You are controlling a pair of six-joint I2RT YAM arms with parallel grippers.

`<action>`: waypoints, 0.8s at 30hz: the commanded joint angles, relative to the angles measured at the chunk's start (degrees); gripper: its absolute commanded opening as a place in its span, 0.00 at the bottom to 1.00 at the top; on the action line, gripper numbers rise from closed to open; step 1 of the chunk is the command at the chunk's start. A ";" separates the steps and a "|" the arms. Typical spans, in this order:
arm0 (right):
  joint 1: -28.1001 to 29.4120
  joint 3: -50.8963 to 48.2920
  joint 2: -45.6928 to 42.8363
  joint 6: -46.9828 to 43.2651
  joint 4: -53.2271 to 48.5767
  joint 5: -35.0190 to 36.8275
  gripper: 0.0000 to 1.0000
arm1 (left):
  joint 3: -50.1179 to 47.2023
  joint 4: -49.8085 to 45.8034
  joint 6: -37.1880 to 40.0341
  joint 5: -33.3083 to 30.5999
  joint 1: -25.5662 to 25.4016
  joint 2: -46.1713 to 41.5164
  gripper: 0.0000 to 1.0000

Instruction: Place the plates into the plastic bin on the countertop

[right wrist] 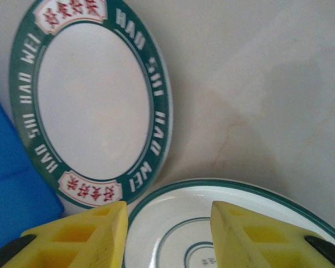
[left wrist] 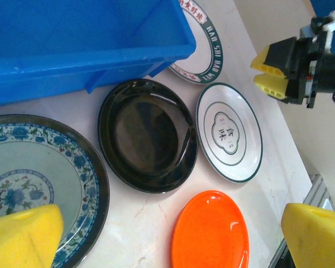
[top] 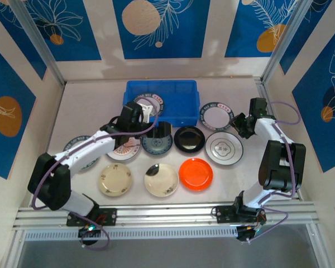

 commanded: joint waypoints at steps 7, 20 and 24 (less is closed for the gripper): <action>5.12 1.71 -5.23 -1.64 -1.79 -3.58 0.43 | -1.33 -12.85 1.81 -2.09 -0.03 0.17 0.98; 22.55 -5.27 -20.48 -1.51 -22.85 -1.54 0.45 | -6.87 -16.89 0.30 -4.31 -0.49 -8.77 0.92; 23.39 -12.13 -27.72 2.51 -25.88 -2.00 0.46 | -6.06 -14.44 0.66 -2.28 -0.58 -8.47 0.93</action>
